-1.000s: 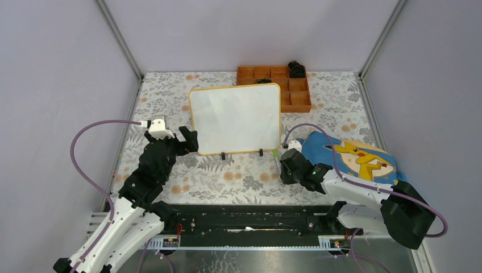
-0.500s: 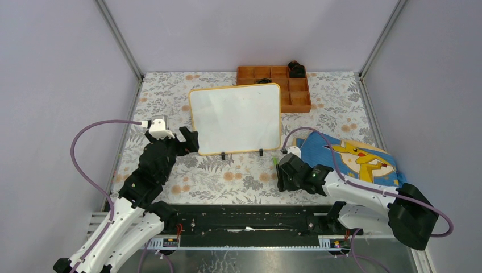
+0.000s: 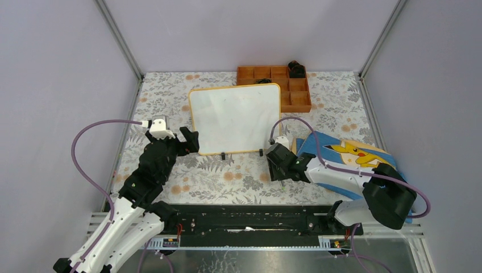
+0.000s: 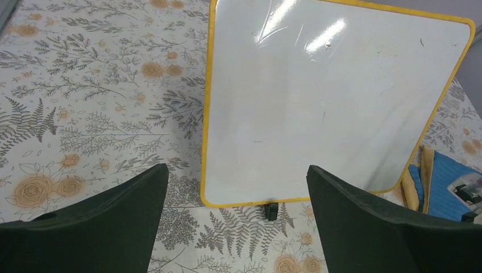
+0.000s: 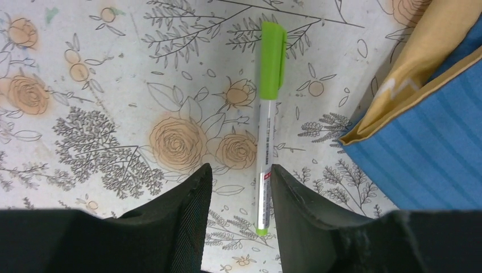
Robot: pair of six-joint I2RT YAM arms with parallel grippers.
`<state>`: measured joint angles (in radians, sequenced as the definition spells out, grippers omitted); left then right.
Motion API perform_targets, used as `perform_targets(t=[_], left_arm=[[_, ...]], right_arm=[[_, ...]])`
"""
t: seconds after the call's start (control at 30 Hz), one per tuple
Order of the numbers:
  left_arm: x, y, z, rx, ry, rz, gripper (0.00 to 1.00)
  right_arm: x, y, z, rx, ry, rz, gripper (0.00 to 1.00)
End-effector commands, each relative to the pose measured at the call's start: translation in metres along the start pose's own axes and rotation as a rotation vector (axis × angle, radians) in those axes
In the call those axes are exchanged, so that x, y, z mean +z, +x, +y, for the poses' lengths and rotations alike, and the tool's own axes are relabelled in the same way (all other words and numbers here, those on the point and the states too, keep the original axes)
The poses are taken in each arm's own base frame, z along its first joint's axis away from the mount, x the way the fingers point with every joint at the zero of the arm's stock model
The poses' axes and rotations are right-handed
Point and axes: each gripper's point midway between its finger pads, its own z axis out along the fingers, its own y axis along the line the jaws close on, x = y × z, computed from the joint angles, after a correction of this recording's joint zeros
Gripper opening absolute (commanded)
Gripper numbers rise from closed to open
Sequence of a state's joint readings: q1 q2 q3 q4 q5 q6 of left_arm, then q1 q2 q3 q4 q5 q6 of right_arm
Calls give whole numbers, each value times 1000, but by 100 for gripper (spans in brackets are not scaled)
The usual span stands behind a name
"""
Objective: Write a sentence on the whiteboard
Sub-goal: Open the whiteboard marker at the center of the board.
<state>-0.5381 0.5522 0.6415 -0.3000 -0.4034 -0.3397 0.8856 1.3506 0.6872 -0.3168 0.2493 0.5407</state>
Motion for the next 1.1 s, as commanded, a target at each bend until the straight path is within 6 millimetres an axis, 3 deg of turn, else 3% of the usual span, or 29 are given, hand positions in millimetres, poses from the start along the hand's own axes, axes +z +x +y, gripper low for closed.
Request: perform_targets(t=[0.0,0.23,0.6,0.97,1.07], left_arm=[[2,-6,-4,5,15,-28,99],[3,-5,-5,12,20,-18,99],[1,-6,-5,10,23,-23,99],[-2,-11,-6,1,31,-43,99],[-2,-11,-6,1,35,-43,99]], right_arm=[[4,-18,-2,-6,6,-41,48],[16,-4,-10,-6,16,2,48],[27,12,-12,-10,4,59,37],[29,35,-20,-19,21,136,19],[25,33,-17,-13,7,139,6]])
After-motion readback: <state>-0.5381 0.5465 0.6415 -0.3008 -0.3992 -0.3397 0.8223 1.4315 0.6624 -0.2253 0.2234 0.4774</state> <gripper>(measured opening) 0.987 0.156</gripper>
